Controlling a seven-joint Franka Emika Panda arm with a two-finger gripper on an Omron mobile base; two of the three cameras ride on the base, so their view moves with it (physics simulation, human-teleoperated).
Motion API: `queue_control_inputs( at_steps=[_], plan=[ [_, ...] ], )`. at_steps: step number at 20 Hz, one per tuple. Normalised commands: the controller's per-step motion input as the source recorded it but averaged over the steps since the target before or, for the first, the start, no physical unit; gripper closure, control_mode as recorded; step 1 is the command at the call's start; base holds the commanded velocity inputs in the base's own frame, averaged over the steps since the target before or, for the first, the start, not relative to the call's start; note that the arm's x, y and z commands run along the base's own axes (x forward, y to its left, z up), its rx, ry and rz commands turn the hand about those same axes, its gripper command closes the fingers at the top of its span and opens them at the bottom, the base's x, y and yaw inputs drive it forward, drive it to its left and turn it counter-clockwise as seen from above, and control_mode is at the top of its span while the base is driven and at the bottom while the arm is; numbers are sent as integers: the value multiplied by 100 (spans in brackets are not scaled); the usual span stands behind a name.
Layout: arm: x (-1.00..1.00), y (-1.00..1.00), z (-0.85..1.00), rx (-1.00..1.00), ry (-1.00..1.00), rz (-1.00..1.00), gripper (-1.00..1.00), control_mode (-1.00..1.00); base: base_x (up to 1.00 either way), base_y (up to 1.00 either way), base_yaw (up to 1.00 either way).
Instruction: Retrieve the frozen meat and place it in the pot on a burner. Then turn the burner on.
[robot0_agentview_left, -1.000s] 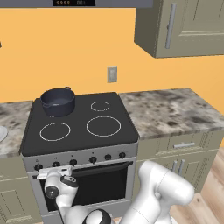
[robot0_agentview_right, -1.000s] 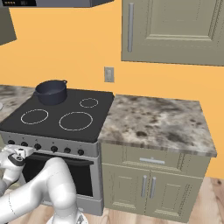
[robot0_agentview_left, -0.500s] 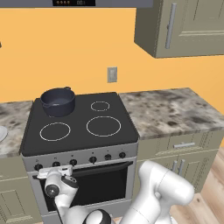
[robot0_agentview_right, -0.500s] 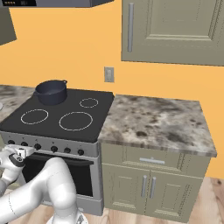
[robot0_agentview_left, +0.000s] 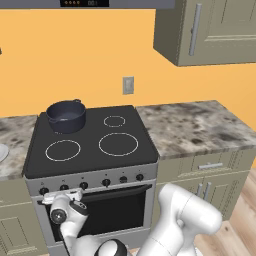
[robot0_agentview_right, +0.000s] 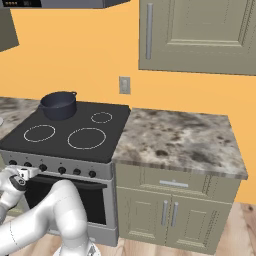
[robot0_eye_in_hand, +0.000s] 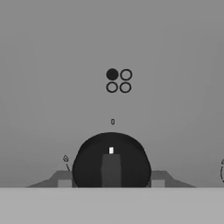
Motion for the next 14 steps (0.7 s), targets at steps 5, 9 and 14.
queue_control_inputs(
  at_steps=[5,9,14],
  plan=[
    [0,6,0,-33,0,0,100,-100,0,0,0],
    [0,13,-1,-51,0,0,100,-100,0,0,0],
    [0,34,-9,-59,2,0,100,-100,0,0,0]
  ],
)
